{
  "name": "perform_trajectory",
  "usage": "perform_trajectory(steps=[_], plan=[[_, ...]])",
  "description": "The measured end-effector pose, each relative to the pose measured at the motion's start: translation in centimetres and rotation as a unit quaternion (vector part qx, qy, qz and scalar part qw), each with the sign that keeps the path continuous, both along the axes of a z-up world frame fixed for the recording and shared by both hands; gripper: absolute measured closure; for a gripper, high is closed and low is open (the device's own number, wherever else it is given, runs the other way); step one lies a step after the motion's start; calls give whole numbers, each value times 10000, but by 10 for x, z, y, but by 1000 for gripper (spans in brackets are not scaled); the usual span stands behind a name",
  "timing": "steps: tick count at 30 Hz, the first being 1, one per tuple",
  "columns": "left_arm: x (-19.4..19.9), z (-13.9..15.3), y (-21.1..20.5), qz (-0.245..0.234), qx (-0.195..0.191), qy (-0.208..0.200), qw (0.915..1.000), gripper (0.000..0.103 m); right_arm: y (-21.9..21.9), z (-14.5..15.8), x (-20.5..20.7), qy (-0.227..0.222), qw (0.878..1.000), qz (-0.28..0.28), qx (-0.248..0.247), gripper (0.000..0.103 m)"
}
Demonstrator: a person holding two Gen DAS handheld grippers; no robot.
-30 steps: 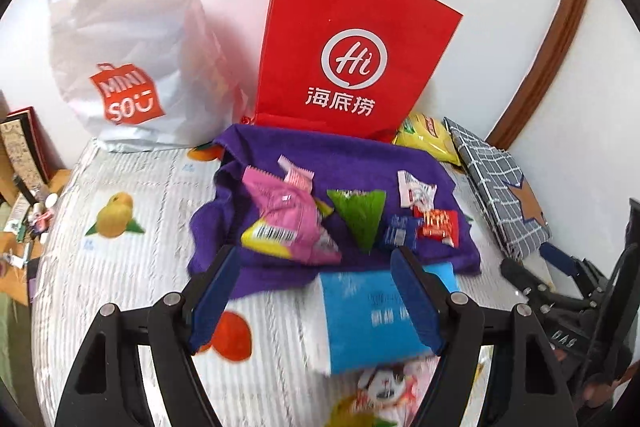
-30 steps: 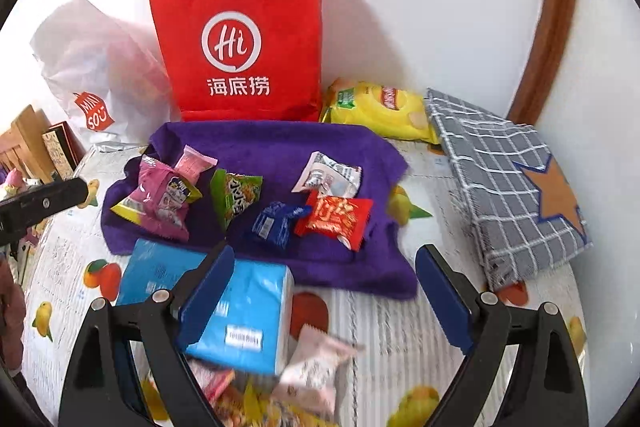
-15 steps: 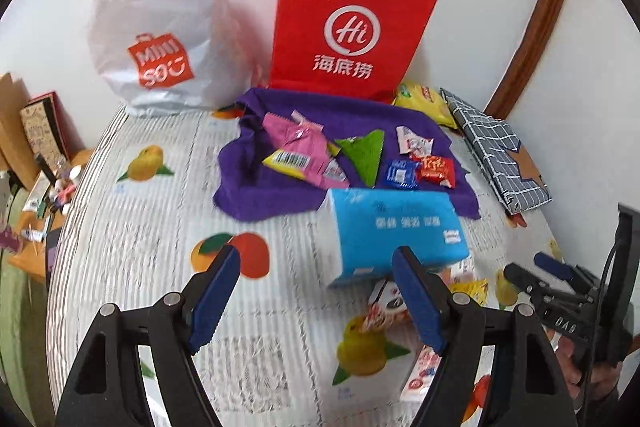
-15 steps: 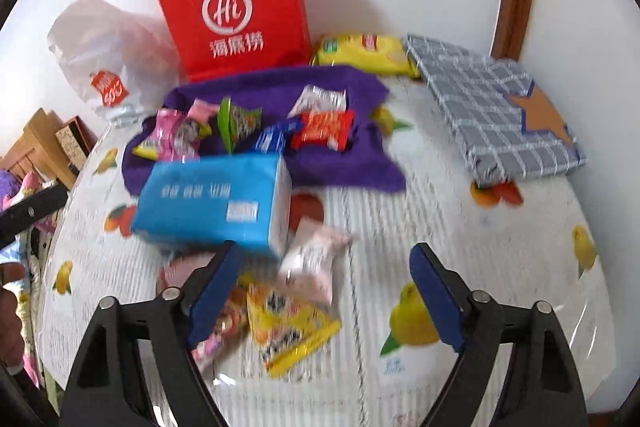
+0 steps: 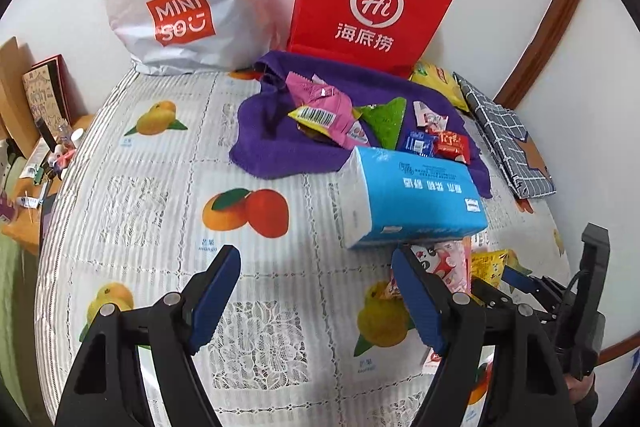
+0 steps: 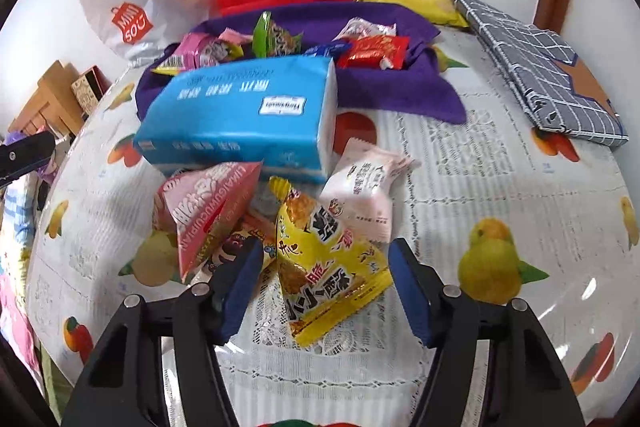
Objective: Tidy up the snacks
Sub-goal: 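Grasp the yellow snack bag with the right tool while the left tool approaches the pink panda bag, then grasp the pink panda bag with the left tool while the right tool lifts the yellow bag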
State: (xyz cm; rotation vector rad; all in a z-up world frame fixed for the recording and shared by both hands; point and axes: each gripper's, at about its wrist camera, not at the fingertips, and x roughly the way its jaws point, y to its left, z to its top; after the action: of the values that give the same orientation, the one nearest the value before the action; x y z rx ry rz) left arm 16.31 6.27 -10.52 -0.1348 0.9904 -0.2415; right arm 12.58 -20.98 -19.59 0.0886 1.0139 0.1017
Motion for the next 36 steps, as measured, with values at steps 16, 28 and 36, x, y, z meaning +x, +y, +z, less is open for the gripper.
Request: perform_trajectory(steps=[16,28,36], plan=[[-3,-17,-7,-99,71,221,9997,26,9,-12,1,-73,9995,203,-226,53],[-5,-21,-6,-90,111,293,9995,26,12,-14,0,-109,9993,276,-219,53],[-7,-23,-7,-144,58,298,9994,26,13,-11,-8,-160,9992,308,-175,59]])
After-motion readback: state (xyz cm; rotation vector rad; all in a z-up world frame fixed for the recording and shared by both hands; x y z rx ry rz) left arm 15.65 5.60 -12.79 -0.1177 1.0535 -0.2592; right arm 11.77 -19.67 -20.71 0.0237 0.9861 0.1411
